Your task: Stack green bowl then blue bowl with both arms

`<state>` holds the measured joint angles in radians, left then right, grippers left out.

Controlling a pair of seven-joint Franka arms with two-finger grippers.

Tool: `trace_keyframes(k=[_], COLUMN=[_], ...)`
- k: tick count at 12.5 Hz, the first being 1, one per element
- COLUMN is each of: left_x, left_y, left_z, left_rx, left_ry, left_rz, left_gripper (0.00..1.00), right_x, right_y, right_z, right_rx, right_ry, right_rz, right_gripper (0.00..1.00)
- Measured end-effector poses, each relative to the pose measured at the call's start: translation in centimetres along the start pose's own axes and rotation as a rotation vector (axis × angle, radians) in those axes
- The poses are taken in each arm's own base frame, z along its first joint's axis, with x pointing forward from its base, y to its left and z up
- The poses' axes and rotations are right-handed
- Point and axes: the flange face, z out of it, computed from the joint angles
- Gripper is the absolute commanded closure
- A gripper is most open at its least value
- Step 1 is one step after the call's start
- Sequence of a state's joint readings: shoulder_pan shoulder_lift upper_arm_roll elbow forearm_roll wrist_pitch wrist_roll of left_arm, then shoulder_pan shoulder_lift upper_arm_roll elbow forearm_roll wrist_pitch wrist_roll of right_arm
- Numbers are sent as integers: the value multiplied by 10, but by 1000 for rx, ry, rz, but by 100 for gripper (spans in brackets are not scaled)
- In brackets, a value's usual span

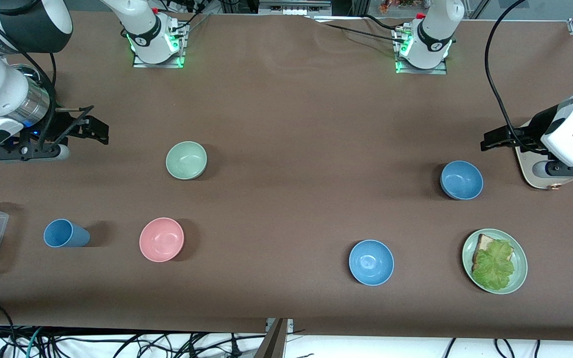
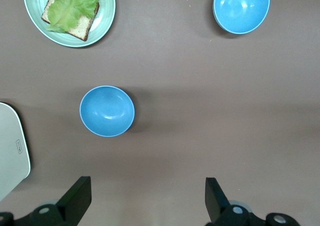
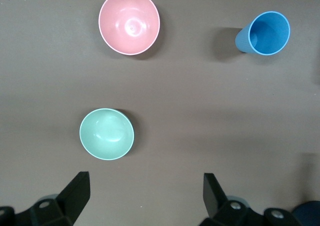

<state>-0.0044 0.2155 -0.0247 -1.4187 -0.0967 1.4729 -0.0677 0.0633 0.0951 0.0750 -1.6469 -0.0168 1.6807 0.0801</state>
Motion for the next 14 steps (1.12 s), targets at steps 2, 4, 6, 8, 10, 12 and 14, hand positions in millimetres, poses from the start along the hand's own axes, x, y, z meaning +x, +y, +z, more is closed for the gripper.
trace_keyframes(k=[2,4,6,8,10,12,14], left_x=[0,0,0,0,0,0,0], left_y=[0,0,0,0,0,0,0], left_z=[0,0,0,0,0,0,0], left_rx=[0,0,0,0,0,0,0], left_ry=[0,0,0,0,0,0,0], left_rz=[0,0,0,0,0,0,0], left_gripper=[0,0,0,0,0,0,0], right_x=[0,0,0,0,0,0,1], right_y=[0,0,0,0,0,0,-1], right_z=[0,0,0,0,0,0,2], right_rx=[-1,-1,-1,-1,-1,0,0], right_ry=[0,1,1,1,2,4,12], right_rz=[0,1,1,1,1,0,-2], right_gripper=[0,0,0,0,0,0,0])
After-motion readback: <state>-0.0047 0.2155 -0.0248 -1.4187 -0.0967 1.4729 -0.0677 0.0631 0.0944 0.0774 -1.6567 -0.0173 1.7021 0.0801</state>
